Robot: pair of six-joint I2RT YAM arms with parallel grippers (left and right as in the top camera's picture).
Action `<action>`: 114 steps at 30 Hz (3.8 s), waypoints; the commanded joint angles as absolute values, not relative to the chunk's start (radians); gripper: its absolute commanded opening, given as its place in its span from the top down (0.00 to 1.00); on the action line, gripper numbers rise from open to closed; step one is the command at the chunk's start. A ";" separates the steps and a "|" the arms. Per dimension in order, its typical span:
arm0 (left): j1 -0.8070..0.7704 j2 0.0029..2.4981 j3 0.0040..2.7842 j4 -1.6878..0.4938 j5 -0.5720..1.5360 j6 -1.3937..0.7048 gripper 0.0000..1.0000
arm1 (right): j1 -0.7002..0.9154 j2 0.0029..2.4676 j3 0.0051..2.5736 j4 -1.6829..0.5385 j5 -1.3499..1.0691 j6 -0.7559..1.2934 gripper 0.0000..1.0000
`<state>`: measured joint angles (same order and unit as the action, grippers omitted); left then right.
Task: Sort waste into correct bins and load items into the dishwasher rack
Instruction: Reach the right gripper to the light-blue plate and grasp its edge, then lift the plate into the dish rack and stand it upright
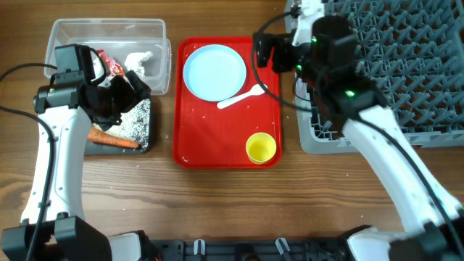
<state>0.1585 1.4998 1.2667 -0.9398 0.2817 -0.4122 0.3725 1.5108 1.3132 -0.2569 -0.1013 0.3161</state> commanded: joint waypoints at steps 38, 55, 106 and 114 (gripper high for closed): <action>0.160 1.479 1.266 -0.933 0.275 -0.397 0.00 | 0.404 2.158 1.616 -0.382 -0.040 0.220 0.96; 0.160 1.479 1.266 -0.933 0.275 -0.397 0.00 | 0.157 1.530 1.615 -0.256 0.835 -0.145 0.96; 0.160 1.479 1.266 -0.933 0.275 -0.397 0.00 | 0.049 1.498 1.609 -0.830 -0.578 0.114 0.00; 0.160 1.479 1.266 -0.933 0.275 -0.397 0.00 | 0.240 1.639 1.608 -1.071 -0.416 0.097 0.10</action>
